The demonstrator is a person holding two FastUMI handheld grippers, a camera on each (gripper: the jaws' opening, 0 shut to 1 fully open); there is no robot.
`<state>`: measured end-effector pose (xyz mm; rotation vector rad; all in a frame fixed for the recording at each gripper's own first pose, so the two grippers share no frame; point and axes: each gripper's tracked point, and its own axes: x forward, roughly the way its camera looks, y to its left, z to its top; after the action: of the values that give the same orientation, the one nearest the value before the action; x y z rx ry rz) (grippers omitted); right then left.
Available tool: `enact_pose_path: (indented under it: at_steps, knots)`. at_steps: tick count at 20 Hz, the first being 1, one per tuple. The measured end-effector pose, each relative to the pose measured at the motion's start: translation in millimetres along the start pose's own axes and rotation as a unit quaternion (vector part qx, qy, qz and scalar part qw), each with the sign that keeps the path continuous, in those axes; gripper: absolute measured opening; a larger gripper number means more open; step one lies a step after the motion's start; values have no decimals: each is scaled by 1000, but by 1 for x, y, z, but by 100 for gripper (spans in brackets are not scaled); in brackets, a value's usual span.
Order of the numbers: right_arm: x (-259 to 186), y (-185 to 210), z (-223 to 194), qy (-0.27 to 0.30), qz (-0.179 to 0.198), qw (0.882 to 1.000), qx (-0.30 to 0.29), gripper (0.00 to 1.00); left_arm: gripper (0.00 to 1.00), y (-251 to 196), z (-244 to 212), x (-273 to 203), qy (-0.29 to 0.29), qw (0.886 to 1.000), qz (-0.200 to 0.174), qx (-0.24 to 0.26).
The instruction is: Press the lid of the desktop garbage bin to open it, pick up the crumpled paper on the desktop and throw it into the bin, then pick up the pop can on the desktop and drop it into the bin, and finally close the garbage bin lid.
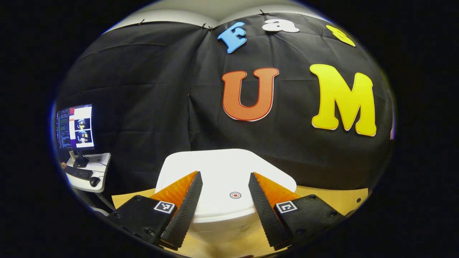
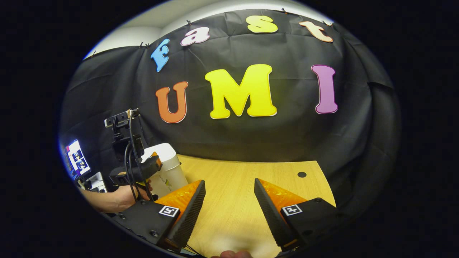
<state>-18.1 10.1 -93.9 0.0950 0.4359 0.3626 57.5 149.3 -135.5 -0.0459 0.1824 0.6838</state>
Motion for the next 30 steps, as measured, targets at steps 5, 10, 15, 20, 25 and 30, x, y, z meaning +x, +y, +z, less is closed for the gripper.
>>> enact_pose_path:
  at_steps: [5,10,15,20,25,30]
  knots:
    - [2,3,8,-13,2,1000,0,88,86,2,6,-2,-9,1000,-7,13]
    - [-2,1,11,-23,-10,1000,4,88,86,-6,11,-4,-11,999,-31,24]
    - [-6,2,15,-30,-23,999,1,88,91,-13,42,-13,-59,995,-70,33]
    - [-12,-4,29,-60,-52,997,-4,88,93,-38,67,-39,-65,984,-161,30]
    - [-18,-14,54,-112,-116,987,-21,88,93,-63,88,-81,-73,958,-275,37]
    - [-20,-6,68,-142,-143,979,-29,87,92,-74,103,-130,-94,934,-344,24]
